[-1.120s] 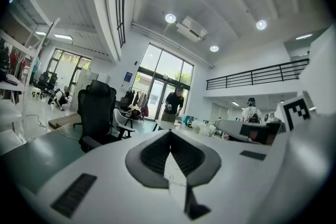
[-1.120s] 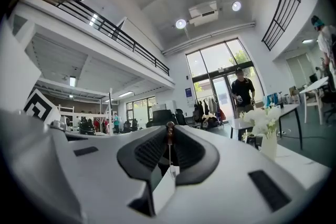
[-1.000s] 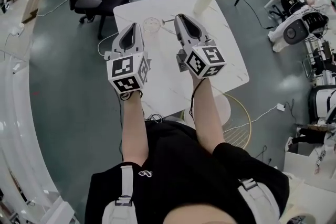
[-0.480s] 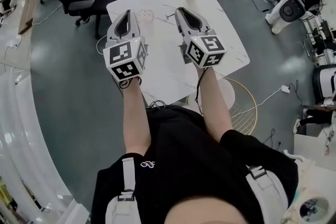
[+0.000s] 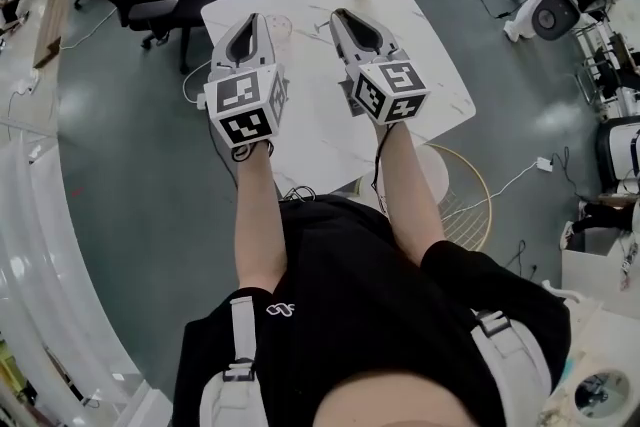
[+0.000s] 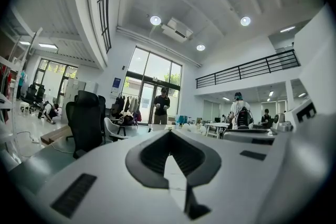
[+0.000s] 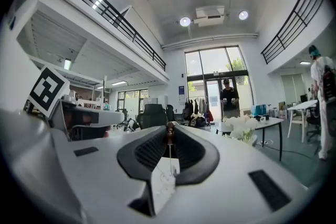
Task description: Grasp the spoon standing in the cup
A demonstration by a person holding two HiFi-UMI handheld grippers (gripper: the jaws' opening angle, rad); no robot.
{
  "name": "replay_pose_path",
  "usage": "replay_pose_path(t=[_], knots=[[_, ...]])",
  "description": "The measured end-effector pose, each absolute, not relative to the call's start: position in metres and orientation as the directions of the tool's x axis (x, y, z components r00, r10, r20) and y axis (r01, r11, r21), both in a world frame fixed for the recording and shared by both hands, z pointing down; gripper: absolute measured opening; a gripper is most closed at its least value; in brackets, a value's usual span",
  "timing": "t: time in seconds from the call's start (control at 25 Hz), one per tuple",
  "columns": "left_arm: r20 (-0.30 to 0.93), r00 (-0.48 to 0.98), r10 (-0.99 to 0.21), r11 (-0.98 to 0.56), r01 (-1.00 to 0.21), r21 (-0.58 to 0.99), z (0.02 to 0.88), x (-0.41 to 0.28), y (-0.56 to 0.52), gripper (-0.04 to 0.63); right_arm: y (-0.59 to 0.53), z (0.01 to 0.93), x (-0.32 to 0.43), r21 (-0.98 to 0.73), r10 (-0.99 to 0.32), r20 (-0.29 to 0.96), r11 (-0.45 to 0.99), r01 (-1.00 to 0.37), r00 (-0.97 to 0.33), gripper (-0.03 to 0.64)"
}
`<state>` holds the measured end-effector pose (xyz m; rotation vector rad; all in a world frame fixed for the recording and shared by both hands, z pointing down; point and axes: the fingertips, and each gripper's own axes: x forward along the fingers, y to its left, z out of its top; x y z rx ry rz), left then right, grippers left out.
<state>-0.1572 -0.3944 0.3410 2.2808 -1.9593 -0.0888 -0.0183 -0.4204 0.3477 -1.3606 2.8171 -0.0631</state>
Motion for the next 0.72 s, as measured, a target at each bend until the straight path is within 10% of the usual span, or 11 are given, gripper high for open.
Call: replay_pose_path(t=[0.72], knots=[[0.064,0.166,-0.984,-0.156,-0.978,0.137,0.3512,-0.1539,-0.3864,0.015,-0.4111,0.3519,-0.0168,-0.003,-0.793,0.013,0.609,-0.793,-0.609,0.048]])
